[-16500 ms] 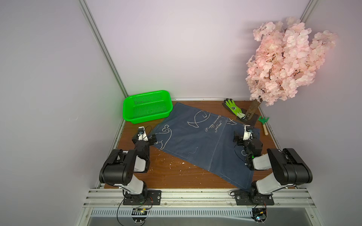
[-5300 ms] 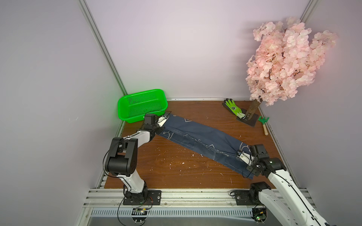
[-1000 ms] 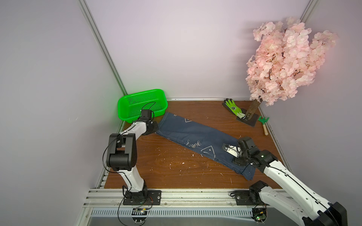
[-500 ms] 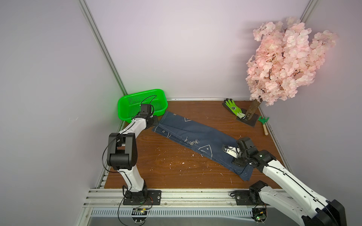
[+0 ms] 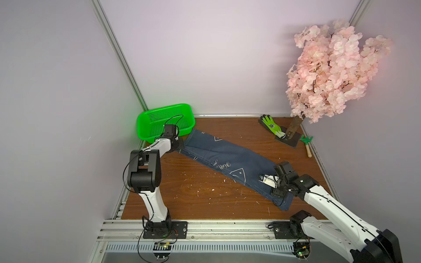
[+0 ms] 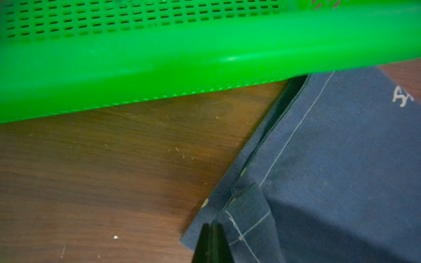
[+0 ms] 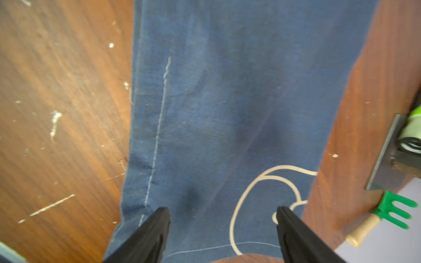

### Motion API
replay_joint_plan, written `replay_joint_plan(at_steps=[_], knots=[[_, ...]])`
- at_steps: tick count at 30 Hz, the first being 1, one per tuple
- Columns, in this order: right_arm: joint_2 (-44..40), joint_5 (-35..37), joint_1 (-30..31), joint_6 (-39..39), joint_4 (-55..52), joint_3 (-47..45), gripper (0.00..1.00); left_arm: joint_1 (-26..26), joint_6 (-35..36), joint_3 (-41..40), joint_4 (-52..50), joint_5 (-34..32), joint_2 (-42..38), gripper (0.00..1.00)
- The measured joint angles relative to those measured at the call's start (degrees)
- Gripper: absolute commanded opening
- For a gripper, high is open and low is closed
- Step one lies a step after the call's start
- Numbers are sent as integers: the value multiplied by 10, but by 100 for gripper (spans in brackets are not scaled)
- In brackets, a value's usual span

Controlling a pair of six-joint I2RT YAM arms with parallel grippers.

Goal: Roll up the pillowcase
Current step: Adjust the pillowcase at the center of the board.

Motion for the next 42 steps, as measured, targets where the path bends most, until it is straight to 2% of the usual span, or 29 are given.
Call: replay_joint_plan(at_steps=[8, 18, 33, 35, 42], knots=[[17, 21, 21, -10, -21, -31, 79, 0, 29, -1, 7, -10, 7, 0], [18, 45, 21, -12, -34, -41, 79, 2, 48, -5, 15, -16, 36, 0], [20, 76, 22, -10, -54, -45, 80, 6, 82, -4, -6, -54, 35, 2], [20, 76, 22, -8, -59, -42, 79, 7, 82, 0, -11, -55, 35, 3], [0, 52, 22, -11, -63, 11, 79, 9, 76, 2, -28, -56, 27, 25]])
